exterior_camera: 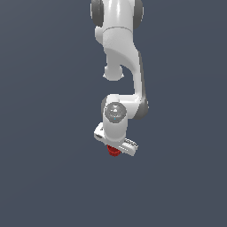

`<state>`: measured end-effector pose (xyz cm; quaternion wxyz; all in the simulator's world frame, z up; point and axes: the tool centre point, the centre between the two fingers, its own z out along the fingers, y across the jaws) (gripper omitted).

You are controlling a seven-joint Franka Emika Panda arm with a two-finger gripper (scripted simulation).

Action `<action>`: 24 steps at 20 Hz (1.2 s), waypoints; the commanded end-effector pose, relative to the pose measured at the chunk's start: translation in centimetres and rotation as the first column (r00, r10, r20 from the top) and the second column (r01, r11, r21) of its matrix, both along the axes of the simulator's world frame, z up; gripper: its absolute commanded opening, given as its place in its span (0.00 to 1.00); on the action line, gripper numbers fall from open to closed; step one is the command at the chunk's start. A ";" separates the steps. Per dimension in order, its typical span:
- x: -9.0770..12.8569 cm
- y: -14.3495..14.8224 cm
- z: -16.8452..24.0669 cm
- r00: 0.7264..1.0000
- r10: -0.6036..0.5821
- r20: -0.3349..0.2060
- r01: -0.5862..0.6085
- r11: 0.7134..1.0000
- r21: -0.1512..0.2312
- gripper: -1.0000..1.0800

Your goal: Pick up the object and move it to a goal position.

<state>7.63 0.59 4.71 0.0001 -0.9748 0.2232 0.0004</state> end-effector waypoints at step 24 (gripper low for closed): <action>5.3 -10.1 10.8 1.000 0.000 0.000 0.000 1.000 0.000 0.00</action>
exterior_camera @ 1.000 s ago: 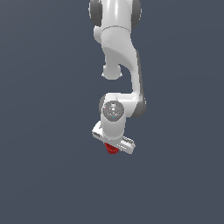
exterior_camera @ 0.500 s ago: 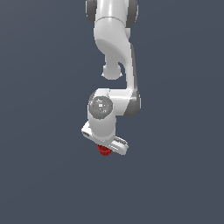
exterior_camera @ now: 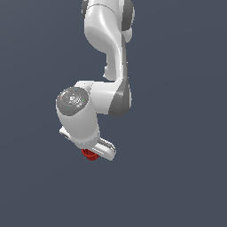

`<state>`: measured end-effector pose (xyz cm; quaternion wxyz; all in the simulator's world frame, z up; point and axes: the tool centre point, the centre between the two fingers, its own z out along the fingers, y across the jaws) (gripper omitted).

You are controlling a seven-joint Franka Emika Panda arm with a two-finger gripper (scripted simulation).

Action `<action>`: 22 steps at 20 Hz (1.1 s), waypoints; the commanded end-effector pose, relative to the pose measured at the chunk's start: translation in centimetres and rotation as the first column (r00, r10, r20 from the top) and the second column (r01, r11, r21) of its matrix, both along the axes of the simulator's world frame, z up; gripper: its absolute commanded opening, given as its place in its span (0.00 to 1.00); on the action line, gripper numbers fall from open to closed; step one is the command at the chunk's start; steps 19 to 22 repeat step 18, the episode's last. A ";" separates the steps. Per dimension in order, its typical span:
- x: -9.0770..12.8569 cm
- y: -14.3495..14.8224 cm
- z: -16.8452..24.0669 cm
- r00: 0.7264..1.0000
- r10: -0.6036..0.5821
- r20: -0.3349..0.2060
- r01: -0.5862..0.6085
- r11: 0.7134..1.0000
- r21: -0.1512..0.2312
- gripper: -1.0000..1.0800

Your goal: Pick up the object and move it to a goal position.

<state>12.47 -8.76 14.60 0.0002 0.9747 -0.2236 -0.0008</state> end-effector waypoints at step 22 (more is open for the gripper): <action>2.4 -3.8 4.2 1.000 0.001 0.002 -0.001 1.000 0.000 0.00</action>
